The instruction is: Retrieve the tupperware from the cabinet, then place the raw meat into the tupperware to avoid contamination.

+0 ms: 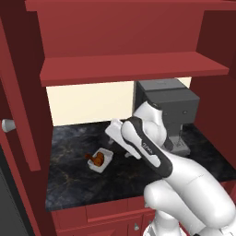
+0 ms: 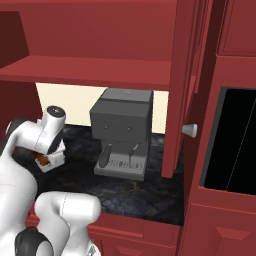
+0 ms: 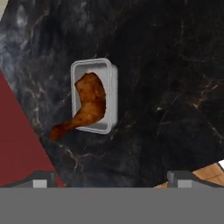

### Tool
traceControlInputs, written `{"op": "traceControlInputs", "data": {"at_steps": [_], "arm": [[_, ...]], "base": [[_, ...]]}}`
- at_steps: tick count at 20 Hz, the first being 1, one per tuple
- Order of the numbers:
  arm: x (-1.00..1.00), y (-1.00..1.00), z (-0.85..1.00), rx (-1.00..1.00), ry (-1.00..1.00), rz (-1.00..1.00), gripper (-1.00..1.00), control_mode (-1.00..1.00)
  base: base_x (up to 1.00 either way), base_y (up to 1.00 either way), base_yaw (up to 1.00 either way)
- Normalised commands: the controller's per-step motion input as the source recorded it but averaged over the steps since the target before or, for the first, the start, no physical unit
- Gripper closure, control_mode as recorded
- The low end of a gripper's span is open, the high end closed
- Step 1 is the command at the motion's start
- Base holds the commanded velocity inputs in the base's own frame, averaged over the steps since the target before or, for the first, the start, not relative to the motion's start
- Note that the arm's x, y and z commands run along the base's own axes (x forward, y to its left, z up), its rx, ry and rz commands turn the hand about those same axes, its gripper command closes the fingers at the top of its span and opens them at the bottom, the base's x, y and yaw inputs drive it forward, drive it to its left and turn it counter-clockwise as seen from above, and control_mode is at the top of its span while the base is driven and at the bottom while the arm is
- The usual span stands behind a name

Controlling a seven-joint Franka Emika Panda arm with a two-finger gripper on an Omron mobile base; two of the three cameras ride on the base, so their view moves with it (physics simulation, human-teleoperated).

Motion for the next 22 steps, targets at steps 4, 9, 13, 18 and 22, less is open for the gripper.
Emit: {"op": "traceControlInputs", "data": {"at_steps": [4,9,13,18,22], "arm": [[-0.14,-0.1,-0.11,-0.23,-0.14,0.43,-1.0,-1.0],[-0.19,-0.16,-0.04,-0.22,-0.13,0.42,-1.0,-1.0],[-0.27,-0.19,0.11,-0.25,-0.1,0.37,-1.0,-1.0],[-0.62,-0.06,0.05,-0.2,-0.12,0.12,-1.0,-1.0],[-0.74,-0.06,0.02,-0.08,-0.19,0.0,-1.0,-1.0]], "base": [[0.0,0.0,0.0],[0.0,0.0,0.0],[0.0,0.0,0.0],[0.0,0.0,0.0],[0.0,0.0,0.0]]}}
